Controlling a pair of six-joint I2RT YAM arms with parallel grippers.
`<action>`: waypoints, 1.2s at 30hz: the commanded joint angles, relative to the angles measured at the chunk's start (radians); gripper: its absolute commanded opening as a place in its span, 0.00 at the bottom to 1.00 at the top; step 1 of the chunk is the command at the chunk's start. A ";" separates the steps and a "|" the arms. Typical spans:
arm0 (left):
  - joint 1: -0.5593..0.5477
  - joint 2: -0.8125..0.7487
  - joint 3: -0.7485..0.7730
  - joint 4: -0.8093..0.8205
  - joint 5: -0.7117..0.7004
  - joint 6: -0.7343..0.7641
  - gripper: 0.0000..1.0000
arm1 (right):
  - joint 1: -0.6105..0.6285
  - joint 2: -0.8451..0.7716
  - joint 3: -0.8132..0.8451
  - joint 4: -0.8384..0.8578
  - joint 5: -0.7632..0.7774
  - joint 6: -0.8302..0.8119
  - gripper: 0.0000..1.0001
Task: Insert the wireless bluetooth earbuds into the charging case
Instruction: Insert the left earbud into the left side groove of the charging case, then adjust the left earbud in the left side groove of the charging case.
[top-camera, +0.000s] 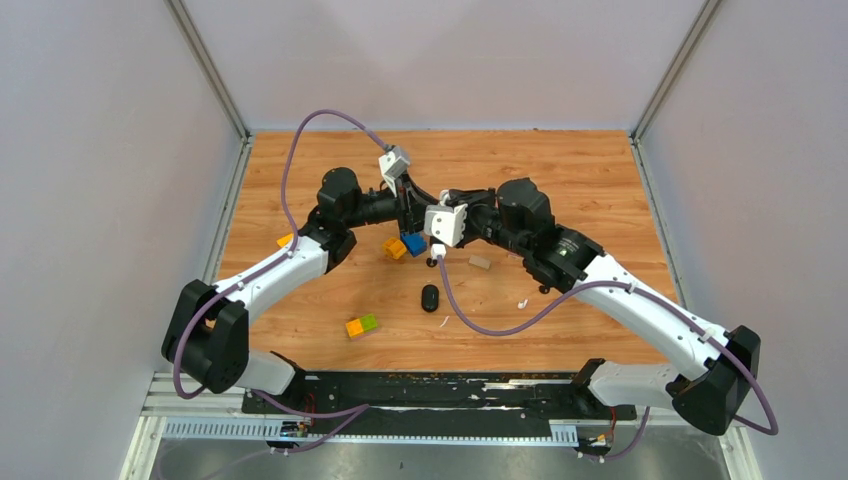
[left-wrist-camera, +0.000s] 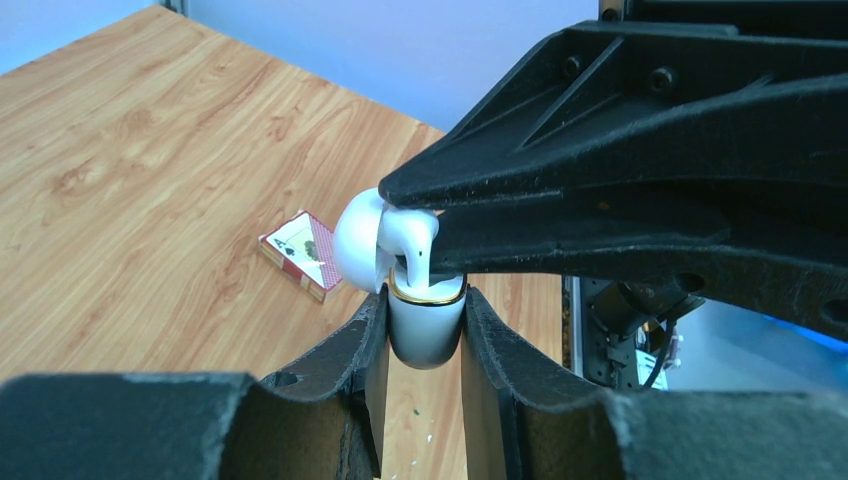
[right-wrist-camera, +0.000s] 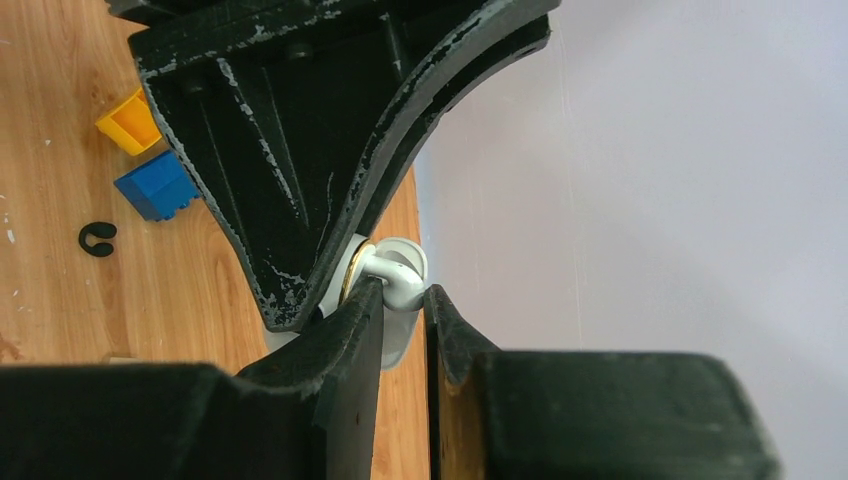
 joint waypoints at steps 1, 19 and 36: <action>0.004 -0.010 0.043 0.078 -0.002 -0.014 0.00 | 0.014 -0.029 -0.020 0.021 -0.012 -0.015 0.08; 0.046 0.001 -0.032 0.274 0.071 -0.059 0.00 | -0.077 -0.011 0.319 -0.514 -0.195 0.141 0.50; 0.055 -0.057 -0.150 0.448 0.182 0.026 0.00 | -0.102 0.266 0.804 -0.937 -0.485 0.377 0.16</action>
